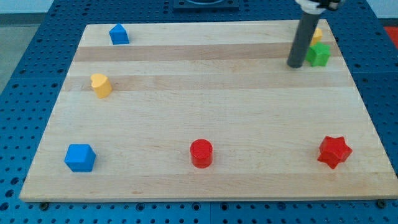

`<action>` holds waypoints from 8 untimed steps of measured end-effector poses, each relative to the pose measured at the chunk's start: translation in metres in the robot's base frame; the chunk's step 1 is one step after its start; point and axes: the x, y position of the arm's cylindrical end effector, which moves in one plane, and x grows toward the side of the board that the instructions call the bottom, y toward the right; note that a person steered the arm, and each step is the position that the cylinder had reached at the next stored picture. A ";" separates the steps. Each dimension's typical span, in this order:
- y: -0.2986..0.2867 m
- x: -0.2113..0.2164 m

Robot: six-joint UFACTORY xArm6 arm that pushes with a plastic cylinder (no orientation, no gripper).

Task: Move your arm left side of the blue triangle

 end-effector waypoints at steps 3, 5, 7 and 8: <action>-0.189 0.003; -0.341 -0.021; -0.466 -0.065; -0.476 -0.100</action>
